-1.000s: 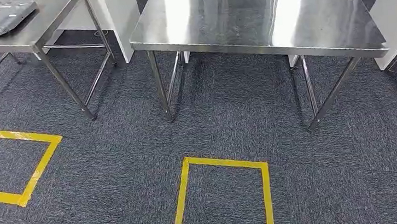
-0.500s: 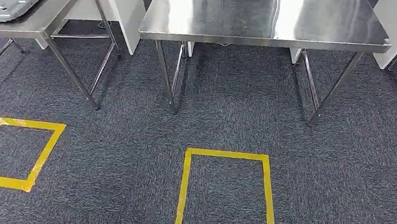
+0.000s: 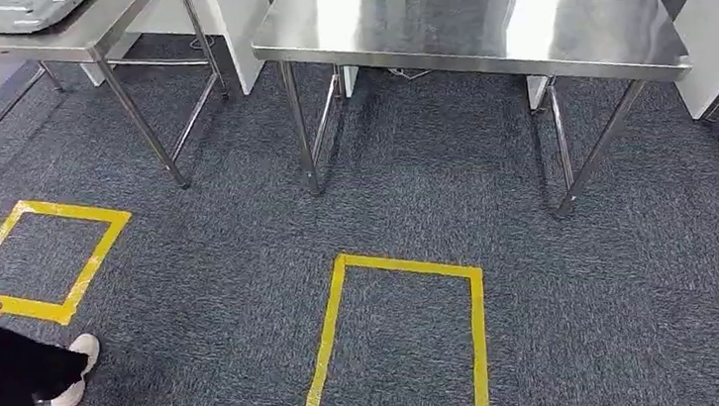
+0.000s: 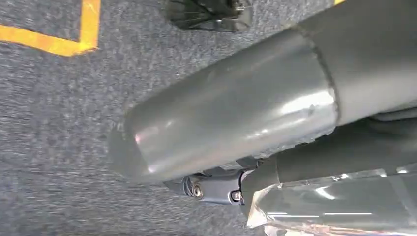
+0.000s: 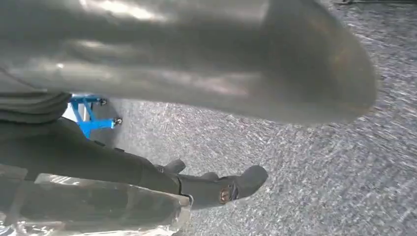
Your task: Take the parts from the cabinet and place them on the table.
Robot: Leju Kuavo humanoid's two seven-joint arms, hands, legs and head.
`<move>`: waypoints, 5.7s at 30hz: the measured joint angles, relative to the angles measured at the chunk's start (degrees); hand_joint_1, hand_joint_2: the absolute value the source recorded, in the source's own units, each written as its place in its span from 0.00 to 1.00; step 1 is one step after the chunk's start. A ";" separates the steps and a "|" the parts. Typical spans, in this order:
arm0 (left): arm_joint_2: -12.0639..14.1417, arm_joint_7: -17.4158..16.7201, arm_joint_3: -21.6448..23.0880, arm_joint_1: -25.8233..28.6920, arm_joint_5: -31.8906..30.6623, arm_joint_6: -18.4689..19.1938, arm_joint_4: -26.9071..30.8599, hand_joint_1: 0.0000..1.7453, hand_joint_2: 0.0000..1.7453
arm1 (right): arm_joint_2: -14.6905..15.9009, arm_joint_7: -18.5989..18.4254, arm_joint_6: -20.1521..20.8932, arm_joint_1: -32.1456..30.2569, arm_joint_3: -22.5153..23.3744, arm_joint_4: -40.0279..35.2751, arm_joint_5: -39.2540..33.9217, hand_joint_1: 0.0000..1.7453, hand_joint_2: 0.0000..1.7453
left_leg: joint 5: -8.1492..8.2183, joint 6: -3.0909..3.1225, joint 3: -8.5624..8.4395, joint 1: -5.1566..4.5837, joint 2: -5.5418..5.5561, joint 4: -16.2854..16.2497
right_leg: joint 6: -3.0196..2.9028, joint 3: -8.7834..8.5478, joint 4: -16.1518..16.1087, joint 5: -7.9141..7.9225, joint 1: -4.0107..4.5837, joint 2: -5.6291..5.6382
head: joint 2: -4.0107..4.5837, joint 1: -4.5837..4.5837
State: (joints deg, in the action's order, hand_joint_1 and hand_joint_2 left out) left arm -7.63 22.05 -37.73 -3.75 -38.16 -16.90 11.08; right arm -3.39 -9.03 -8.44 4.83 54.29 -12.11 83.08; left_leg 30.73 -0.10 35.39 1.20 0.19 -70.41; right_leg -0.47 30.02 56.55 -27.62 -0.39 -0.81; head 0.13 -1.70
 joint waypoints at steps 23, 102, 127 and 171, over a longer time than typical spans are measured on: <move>-0.20 -0.20 0.00 -0.02 -0.18 0.00 0.00 0.00 0.00 | 0.17 -0.15 0.31 -0.02 0.11 0.00 0.24 0.00 0.00 | -5.11 0.07 -1.63 -0.17 -0.05 12.46 | 1.26 -2.32 -0.84 -1.47 -0.93 0.64 | 0.00 0.29; -0.13 0.24 -0.05 -0.13 -1.79 0.61 0.00 0.00 0.00 | -0.35 -0.37 1.46 -0.49 -0.13 0.04 2.30 0.00 0.00 | -4.51 3.29 -3.35 -0.92 -0.43 13.56 | 1.18 2.52 8.87 -6.65 0.17 -0.47 | 0.00 0.72; -0.35 -0.22 -0.83 -0.02 -2.10 -0.28 0.00 0.00 0.00 | -0.39 -0.35 2.08 -0.84 -0.42 0.07 2.45 0.00 0.00 | -3.24 1.39 -3.19 -1.19 -3.84 12.32 | 0.75 -1.77 0.12 -1.98 0.71 -5.28 | 0.00 0.66; 0.15 -0.90 -3.80 0.94 -0.76 -1.49 -0.02 0.00 0.00 | -0.15 0.85 1.05 -0.92 -1.51 0.15 4.39 0.00 0.00 | -4.21 3.08 -3.26 -1.23 4.78 12.82 | 3.05 0.13 1.17 -1.70 -0.67 4.59 | 0.00 0.77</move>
State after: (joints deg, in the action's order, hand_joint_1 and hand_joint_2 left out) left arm -7.48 21.16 -41.53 -2.80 -38.93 -18.38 11.06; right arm -3.54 -8.17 -7.39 3.91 52.78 -11.96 87.47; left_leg 26.52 2.98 32.14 -0.03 4.98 -57.59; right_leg 2.58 30.15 57.72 -29.32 -1.06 3.78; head 0.13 -0.94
